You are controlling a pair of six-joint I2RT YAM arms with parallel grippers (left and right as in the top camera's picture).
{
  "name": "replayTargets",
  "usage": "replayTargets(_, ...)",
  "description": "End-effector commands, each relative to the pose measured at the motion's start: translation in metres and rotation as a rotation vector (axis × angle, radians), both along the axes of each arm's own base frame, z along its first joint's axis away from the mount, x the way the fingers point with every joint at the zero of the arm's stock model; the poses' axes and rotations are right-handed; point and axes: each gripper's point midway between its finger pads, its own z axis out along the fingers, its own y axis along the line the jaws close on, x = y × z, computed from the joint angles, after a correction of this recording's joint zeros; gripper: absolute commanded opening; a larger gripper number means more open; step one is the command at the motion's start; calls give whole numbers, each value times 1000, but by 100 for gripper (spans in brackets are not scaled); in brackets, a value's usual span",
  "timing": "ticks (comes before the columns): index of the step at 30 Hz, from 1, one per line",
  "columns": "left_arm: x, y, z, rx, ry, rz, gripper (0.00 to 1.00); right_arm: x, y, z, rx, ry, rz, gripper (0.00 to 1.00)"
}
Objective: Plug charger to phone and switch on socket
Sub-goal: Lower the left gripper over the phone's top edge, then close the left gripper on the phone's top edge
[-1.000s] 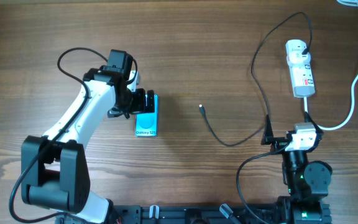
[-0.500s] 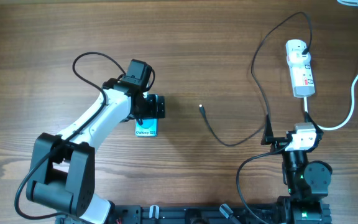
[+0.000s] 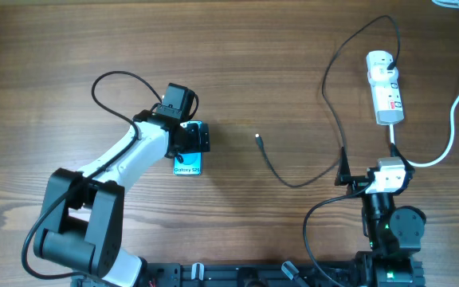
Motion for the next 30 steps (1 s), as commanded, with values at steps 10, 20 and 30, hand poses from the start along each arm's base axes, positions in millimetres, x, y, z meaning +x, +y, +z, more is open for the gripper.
replayTargets(10, -3, -2, -18, 40, 28, -122, 100, 0, -3, 1, 17, -4, -18, 100)
replayTargets(20, -18, -21, -37, -71, 125, -146, 100, 0, -3, 1, 17, -4, -18, 100)
replayTargets(30, -23, -20, -38, -73, 146, -147, 100, 0, -3, 1, 17, -4, -18, 100)
